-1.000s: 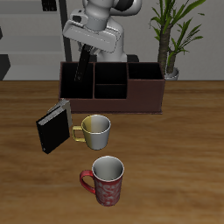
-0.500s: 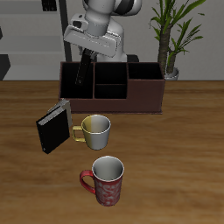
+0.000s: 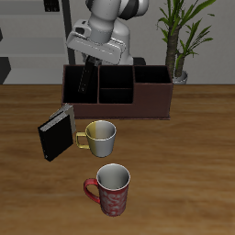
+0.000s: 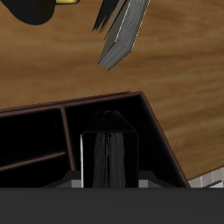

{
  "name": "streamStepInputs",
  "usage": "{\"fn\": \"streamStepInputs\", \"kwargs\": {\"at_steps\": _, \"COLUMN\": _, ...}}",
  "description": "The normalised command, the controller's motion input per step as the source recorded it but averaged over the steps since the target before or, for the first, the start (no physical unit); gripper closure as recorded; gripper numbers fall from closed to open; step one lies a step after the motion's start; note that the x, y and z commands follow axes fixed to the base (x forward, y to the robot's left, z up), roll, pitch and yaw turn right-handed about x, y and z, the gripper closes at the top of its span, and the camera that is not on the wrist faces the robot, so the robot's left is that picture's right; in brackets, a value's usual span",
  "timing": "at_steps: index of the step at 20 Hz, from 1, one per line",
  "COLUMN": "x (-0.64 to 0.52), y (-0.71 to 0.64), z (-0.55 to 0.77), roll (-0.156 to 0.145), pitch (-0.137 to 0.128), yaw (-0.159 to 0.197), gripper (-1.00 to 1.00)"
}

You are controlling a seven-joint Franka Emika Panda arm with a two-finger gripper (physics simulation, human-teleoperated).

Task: Place the left black book into the back desk caddy's left compartment

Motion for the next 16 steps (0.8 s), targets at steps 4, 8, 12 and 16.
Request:
{"fn": "streamStepInputs", "kwargs": {"at_steps": 4, "x": -0.04, "y": 0.02, "z": -0.2, "roll": 0.009, "pitch": -0.008, "yaw": -0.013, "gripper": 1.0}}
{"fn": "streamStepInputs", "kwargs": {"at_steps": 8, "x": 0.04, "y": -0.1, "z": -0.29, "roll": -0.012, "pitch": 0.031, "yaw": -0.045, "gripper": 1.0}}
{"fn": "streamStepInputs", "kwargs": {"at_steps": 12, "x": -0.02, "y": -0.07, "z": -0.15, "roll": -0.017, "pitch": 0.017, "yaw": -0.027, "gripper": 1.0}}
{"fn": "streamStepInputs", "kwargs": {"at_steps": 16, "x": -0.01, "y": -0.16, "z": -0.13, "roll": -0.026, "pitch": 0.01, "yaw": -0.019, "gripper": 1.0}}
